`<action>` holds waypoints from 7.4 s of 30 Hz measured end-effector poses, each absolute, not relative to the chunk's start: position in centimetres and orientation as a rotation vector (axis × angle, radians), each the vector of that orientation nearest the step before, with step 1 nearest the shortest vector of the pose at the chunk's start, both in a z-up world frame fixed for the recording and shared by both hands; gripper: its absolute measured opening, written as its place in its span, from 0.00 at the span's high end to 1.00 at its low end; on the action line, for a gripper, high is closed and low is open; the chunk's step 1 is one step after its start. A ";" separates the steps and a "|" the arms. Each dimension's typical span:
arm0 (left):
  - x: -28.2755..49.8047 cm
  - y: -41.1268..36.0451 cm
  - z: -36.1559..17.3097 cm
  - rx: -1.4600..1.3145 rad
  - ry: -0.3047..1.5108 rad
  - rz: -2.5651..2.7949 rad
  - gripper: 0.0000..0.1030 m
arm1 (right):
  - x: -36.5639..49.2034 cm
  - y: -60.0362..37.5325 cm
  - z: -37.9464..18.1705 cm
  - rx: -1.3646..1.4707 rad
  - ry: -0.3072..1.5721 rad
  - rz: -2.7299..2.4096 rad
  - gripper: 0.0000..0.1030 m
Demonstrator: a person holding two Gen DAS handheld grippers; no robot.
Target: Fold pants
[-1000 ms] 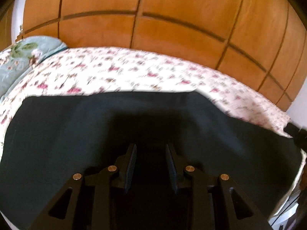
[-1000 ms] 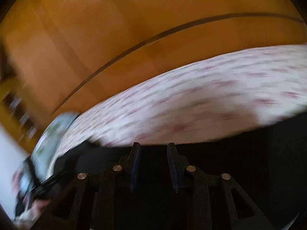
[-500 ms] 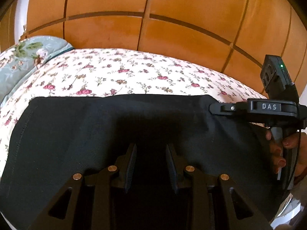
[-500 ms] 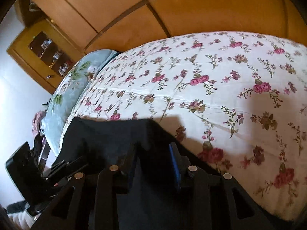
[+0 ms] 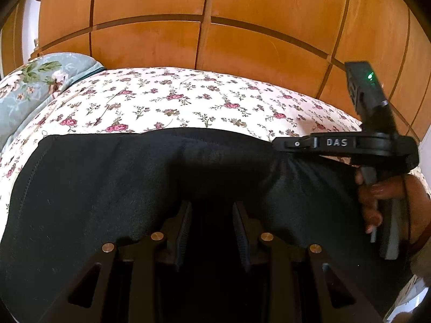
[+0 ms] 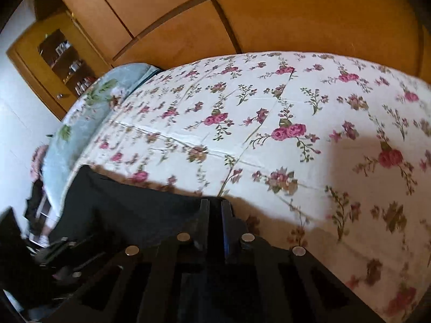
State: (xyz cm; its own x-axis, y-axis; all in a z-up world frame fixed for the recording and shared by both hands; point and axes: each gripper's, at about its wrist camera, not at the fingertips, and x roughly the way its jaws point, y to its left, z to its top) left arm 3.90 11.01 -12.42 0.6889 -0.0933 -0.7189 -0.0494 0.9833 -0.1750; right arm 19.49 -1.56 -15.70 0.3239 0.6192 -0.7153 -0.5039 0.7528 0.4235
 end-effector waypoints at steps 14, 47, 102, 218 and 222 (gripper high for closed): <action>4.1 10.9 -8.4 -0.320 0.815 -0.089 0.69 | 16.1 -10.2 -9.8 0.369 0.811 0.649 0.62; 8.0 6.8 -10.3 -0.298 0.843 -0.142 0.66 | 6.9 -22.2 -11.3 0.464 0.779 0.446 0.51; 4.1 8.3 -12.4 -0.287 0.762 -0.198 0.48 | -8.9 -47.6 -6.6 0.905 0.443 -0.273 0.79; -12.4 26.7 -14.8 -0.913 0.543 0.380 0.43 | 5.2 -13.4 -13.6 -0.255 0.719 0.697 0.71; -11.5 26.6 -14.4 -0.880 0.577 0.394 0.76 | 5.2 -13.4 -13.6 -0.255 0.718 0.697 0.71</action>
State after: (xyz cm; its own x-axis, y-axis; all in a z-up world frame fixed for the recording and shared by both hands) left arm -11.47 26.62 -14.44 0.7805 0.0877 -0.6190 -0.5446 0.5817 -0.6042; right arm 5.16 -13.41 -13.59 0.5420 0.4960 -0.6784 -0.6635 0.7480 0.0168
